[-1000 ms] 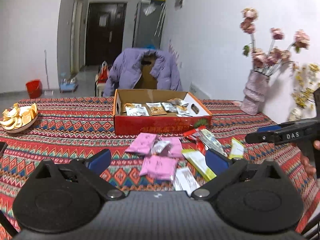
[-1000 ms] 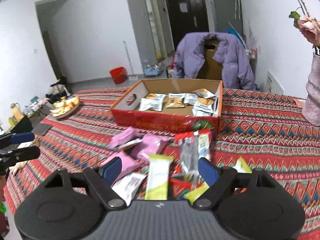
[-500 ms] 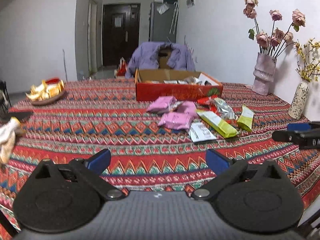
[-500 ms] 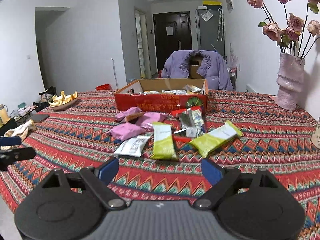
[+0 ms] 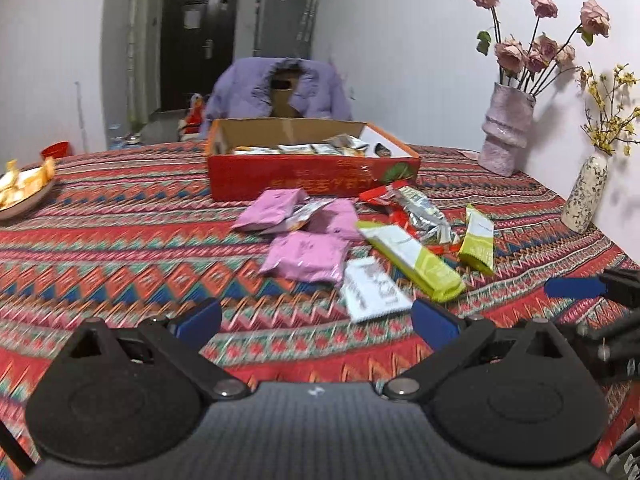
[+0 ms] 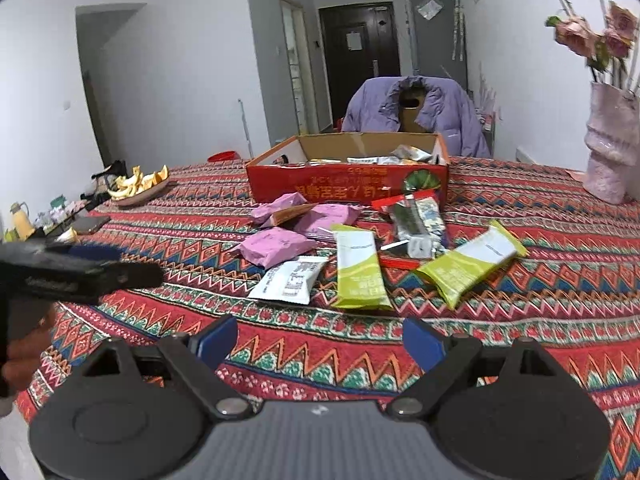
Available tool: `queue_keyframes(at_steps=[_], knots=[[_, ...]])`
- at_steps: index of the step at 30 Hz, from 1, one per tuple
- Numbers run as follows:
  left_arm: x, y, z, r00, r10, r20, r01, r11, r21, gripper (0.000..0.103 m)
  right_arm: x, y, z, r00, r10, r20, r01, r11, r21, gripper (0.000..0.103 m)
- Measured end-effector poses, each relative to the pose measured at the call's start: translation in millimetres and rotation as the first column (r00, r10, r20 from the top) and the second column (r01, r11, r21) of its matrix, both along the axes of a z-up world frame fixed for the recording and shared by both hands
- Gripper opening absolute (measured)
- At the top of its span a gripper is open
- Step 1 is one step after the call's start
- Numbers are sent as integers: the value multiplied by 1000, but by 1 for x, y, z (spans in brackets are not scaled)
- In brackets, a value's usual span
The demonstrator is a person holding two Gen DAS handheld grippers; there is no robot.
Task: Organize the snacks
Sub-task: 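Withdraw both open tools from the box back toward the pile, then grasp a pink packet with the left tool while the right tool grasps a white printed packet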
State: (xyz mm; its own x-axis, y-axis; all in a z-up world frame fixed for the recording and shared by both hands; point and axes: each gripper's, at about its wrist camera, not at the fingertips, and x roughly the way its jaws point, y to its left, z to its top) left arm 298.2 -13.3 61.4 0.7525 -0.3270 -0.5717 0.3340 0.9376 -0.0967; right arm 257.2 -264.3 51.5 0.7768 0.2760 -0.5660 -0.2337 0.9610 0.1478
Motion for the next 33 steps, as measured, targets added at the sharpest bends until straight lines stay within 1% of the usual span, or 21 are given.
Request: queue_keyframes(at_steps=[2, 4, 5, 7, 12, 13, 15, 16, 17, 18, 19, 20, 22, 27, 29, 31, 33], knots=[[23, -7, -5, 1000, 3, -3, -3, 1000, -7, 103, 10, 4, -2, 1000, 3, -7, -3, 1000, -10, 89], [45, -11, -13, 1000, 0, 27, 2, 999, -45, 103, 20, 6, -4, 1000, 2, -17, -2, 1000, -11, 89], [59, -14, -18, 1000, 3, 21, -2, 999, -54, 103, 26, 7, -5, 1000, 2, -20, -2, 1000, -7, 89], [84, -22, -29, 1000, 19, -20, -20, 999, -36, 102, 33, 9, -8, 1000, 3, -29, -3, 1000, -3, 89], [126, -34, -55, 997, -14, -72, 11, 999, -41, 101, 54, 10, -15, 999, -28, -41, 29, 1000, 9, 89], [132, -36, -60, 996, -13, -88, 10, 999, -31, 100, 58, 10, -16, 998, -31, -45, 32, 999, 14, 89], [142, -37, -69, 994, 0, -112, -2, 1000, -17, 84, 64, 12, -19, 998, -25, -50, 26, 999, 22, 89], [140, -36, -70, 997, 1, -82, -2, 1000, -14, 79, 67, 13, -19, 999, -20, -49, 21, 999, 26, 89], [141, -35, -70, 996, 0, -85, -1, 1000, -14, 76, 70, 15, -19, 999, -14, -48, 16, 999, 31, 89], [140, -32, -70, 996, 4, -89, -7, 1000, -26, 71, 73, 16, -20, 999, -7, -51, 9, 999, 39, 89], [138, -29, -67, 995, 9, -101, -12, 999, -34, 69, 77, 19, -22, 998, 3, -56, 0, 999, 48, 89], [134, -26, -64, 994, 11, -108, -14, 1000, -25, 66, 81, 22, -24, 998, 15, -63, -12, 998, 54, 89], [120, -18, -56, 996, 18, -85, -19, 1000, -10, 65, 90, 31, -29, 996, 40, -74, -37, 998, 47, 88], [76, 23, -35, 996, 64, -68, -67, 997, -48, 65, 114, 53, -39, 994, 74, -80, -73, 997, 19, 87], [61, 35, -28, 994, 94, -57, -96, 995, -36, 65, 126, 62, -43, 992, 94, -81, -94, 996, 0, 86], [49, 47, -24, 990, 127, -54, -128, 992, -15, 65, 138, 69, -49, 990, 112, -82, -113, 994, -8, 81], [40, 56, -23, 984, 168, -52, -168, 986, -7, 65, 148, 76, -54, 990, 115, -79, -119, 992, -46, 78]])
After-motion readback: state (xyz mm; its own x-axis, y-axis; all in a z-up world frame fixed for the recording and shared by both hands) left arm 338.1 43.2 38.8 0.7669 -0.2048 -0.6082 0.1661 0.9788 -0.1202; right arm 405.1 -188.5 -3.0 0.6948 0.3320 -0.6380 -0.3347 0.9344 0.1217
